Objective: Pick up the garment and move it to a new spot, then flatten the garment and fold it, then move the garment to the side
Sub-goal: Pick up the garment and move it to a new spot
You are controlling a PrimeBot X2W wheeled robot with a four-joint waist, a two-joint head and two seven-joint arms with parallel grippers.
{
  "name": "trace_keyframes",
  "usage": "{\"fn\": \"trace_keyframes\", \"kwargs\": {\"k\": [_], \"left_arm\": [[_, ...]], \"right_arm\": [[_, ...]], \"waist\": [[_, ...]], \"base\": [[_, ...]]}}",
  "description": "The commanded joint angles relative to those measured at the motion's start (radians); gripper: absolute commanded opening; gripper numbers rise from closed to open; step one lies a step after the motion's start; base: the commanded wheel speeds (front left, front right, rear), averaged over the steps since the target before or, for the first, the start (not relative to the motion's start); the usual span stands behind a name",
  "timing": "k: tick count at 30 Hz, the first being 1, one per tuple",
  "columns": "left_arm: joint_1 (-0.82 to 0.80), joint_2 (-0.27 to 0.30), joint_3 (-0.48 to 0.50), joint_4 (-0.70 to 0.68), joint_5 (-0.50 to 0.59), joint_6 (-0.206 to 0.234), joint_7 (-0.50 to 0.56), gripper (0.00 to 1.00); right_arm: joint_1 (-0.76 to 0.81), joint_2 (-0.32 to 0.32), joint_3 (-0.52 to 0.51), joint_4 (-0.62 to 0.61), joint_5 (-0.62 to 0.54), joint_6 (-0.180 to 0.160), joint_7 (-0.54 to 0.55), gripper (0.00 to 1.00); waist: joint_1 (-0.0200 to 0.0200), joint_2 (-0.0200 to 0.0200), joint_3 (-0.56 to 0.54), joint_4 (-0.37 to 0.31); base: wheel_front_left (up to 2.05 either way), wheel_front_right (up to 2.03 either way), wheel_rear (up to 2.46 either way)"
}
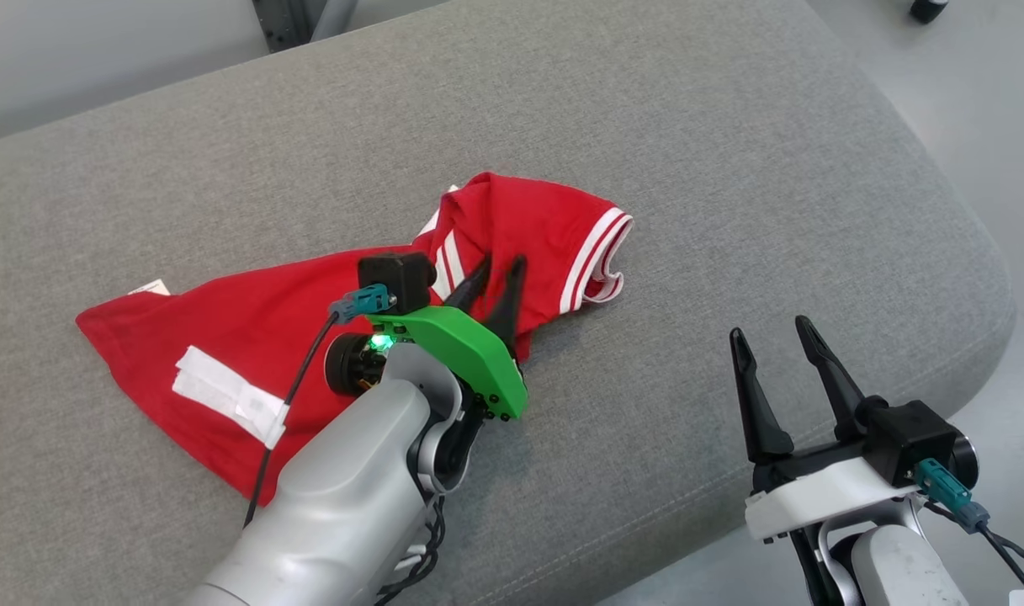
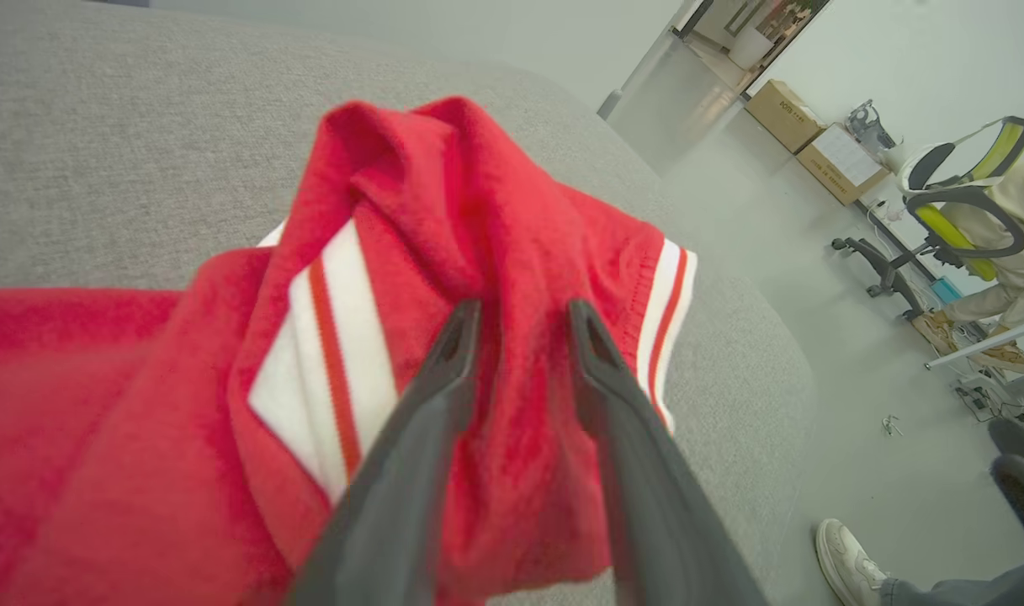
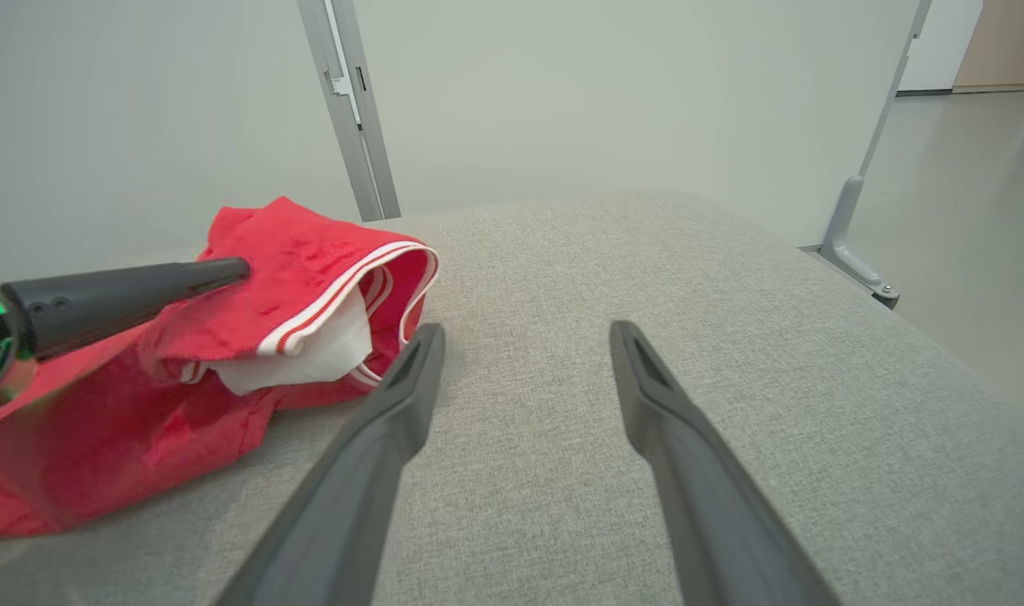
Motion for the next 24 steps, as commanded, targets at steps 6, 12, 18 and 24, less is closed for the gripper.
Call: {"fn": "trace_keyframes", "kwargs": {"k": [6,12,18,24], "left_arm": [[-0.028,0.005,-0.022,-0.031,-0.060,-0.012,-0.059,1.00],[0.022,0.009,0.007,-0.068,-0.003,0.018,-0.076,1.00],[0.164,0.052,0.119,-0.182,0.162,0.069,-0.074,1.00],[0.333,0.098,0.226,-0.288,0.342,0.109,-0.074,1.00]], "right_arm": [[-0.004,-0.002,-0.009,0.005,-0.002,0.000,-0.003,1.00],[0.026,-0.002,-0.034,0.003,-0.016,0.000,-0.003,1.00],[0.064,-0.001,-0.070,-0.008,-0.038,0.000,-0.003,1.00],[0.104,-0.001,-0.113,-0.025,-0.072,0.000,-0.003,1.00]], "waist": [[0.0000,0.0078,-0.023,0.048],[0.0000,0.0078,-0.068,0.091],[0.0000,0.0078,-0.116,0.148],[0.0000,0.0078,-0.155,0.215]], "base": [[0.00,0.00,0.00],[0.00,0.00,0.00],[0.00,0.00,0.00],[0.00,0.00,0.00]]}}
